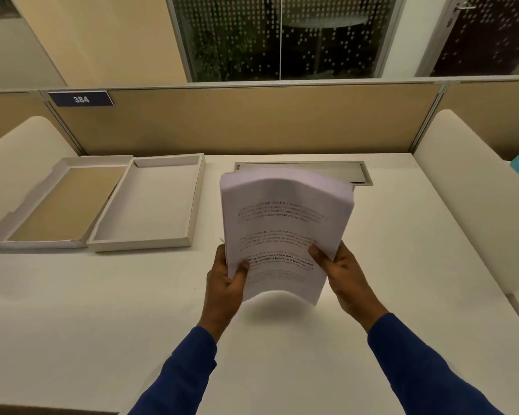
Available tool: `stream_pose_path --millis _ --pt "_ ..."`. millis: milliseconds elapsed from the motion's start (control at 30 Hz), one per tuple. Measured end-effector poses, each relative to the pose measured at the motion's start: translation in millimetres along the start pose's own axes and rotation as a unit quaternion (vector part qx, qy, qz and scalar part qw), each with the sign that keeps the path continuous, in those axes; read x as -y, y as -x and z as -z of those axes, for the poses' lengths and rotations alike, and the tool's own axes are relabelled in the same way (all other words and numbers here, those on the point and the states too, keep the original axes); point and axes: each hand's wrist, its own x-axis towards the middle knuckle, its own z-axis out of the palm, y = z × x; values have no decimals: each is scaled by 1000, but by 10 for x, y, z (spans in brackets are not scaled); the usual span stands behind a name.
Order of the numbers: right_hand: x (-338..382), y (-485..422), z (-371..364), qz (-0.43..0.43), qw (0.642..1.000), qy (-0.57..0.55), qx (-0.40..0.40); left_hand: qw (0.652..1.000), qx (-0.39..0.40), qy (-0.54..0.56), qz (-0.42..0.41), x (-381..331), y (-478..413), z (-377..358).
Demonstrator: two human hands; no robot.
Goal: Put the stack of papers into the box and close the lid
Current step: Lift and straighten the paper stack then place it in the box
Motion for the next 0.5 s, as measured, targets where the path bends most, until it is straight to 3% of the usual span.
stream_pose_path --millis 233,500 --pt "-92 68 -46 41 997 54 -26 998 -56 6 3 61 -1 -107" --pt "523 -21 -179 169 981 48 -81 991 -68 93 -71 -679 -369 8"
